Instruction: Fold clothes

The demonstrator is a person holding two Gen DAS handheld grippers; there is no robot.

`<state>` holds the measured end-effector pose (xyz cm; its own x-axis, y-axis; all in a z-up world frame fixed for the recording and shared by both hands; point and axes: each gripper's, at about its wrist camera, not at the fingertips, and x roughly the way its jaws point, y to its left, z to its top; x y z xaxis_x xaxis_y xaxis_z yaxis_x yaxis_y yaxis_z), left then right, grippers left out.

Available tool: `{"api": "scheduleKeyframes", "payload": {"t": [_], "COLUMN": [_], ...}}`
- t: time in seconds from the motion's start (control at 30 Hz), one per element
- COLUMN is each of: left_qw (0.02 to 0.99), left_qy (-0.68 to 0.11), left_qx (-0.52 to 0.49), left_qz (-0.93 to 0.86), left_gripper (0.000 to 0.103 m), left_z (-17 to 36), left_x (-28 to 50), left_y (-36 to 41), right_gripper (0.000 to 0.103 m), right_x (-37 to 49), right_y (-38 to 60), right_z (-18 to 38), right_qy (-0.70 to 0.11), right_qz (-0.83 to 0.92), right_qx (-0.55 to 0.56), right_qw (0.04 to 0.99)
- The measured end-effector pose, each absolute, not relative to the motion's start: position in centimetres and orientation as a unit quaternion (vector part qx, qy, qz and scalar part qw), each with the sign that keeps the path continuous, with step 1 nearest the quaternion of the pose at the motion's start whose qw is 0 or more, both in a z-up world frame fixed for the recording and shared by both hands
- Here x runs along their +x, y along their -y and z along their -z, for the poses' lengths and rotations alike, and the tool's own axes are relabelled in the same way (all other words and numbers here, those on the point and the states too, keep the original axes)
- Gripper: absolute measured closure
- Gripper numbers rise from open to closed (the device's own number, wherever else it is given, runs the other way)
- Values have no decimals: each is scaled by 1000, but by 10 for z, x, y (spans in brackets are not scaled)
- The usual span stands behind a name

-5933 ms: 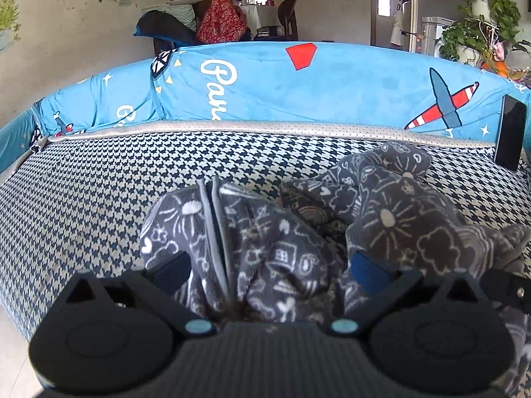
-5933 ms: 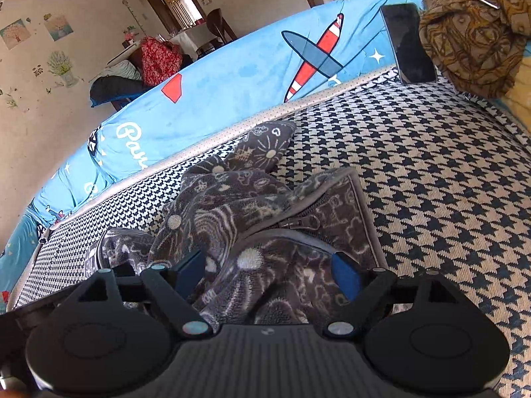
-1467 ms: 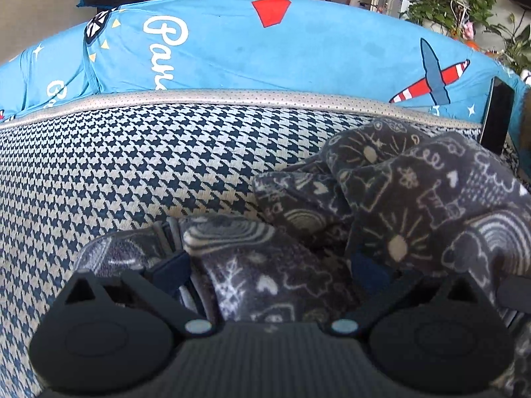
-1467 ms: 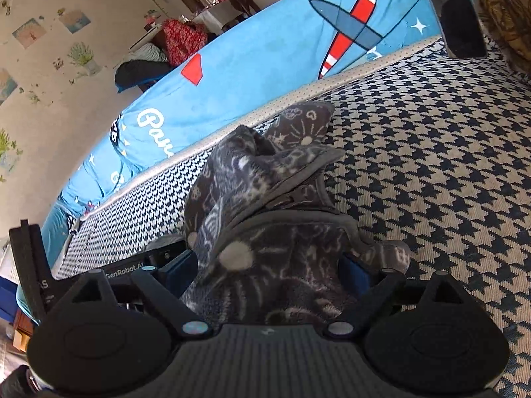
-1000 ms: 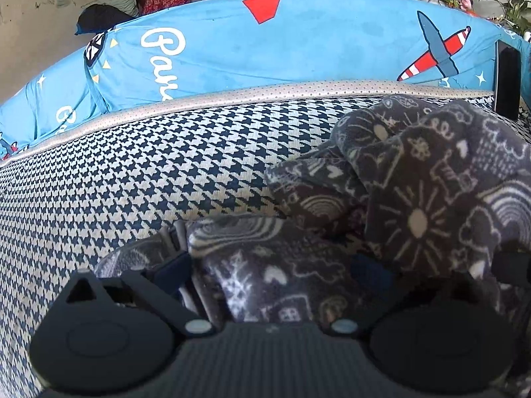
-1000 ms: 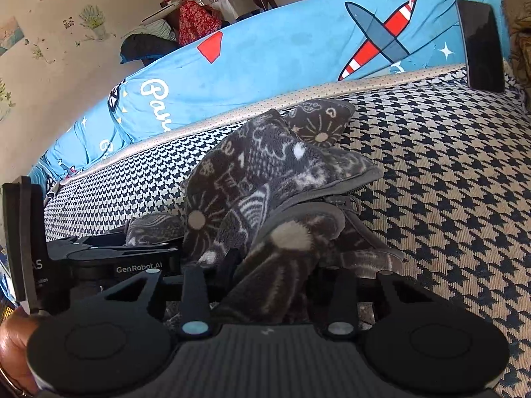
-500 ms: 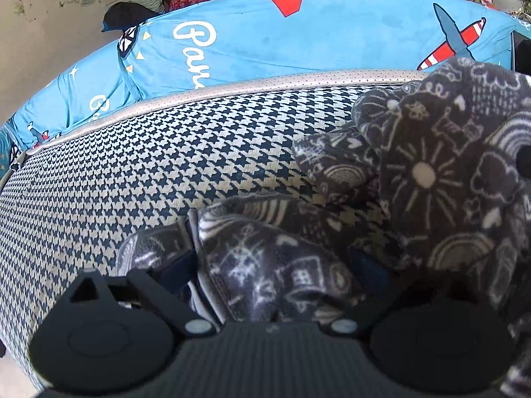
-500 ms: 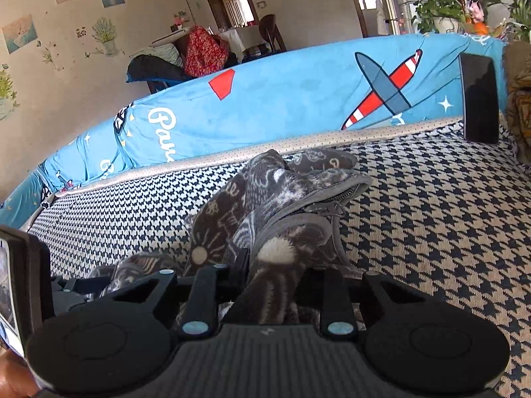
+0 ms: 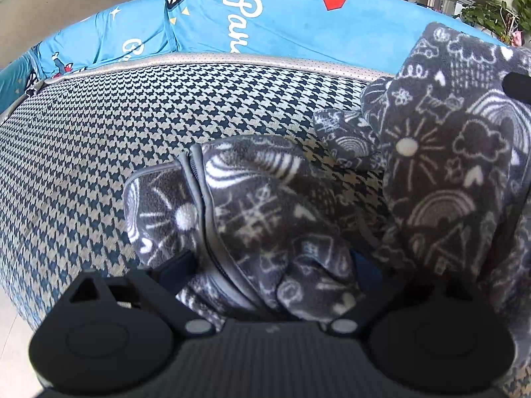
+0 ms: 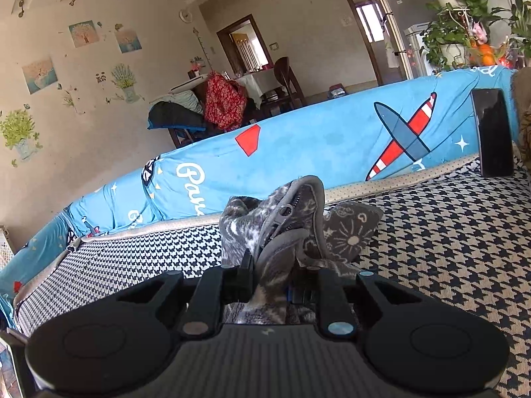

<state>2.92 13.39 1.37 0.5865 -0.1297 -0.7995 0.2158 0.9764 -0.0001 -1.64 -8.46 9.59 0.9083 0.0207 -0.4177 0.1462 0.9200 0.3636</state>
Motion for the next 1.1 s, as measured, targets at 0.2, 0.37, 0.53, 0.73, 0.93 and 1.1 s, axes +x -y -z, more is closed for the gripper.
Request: {"api": "scheduleKeyframes", "payload": {"t": [0.2,0.37,0.53,0.73,0.93,1.1], "left_qw": [882,878,874,877,909,915], "left_qy": [-459,-466,-470,-462,-385,-361], "left_qx": [43,47,58,46,36,41], "left_qz": [95,96,105,125,156,174], "left_gripper": [5,5,5,5,0,0], "left_z": [-20,-24,-29,-45,-81,-93], "left_x": [14,8,-4,-11,-31,-13], "left_y": [-128,-115,-107,-114,-118,-116], "right_gripper": [87,87,86,69,57,52], "right_x": [-21,-24,-20,-27,-42,-57], "right_y": [92,102,105,127,148,165], "right_z": [-104,-105,-103,-95,-95,-96], "right_qy": [-184,-177,-203,-219,-206,-192], "right_qz": [25,36,66,94,115,131], "right_qx": [221,244,234,282,310,319], "right_qw": [957,953,948,929,921,919]}}
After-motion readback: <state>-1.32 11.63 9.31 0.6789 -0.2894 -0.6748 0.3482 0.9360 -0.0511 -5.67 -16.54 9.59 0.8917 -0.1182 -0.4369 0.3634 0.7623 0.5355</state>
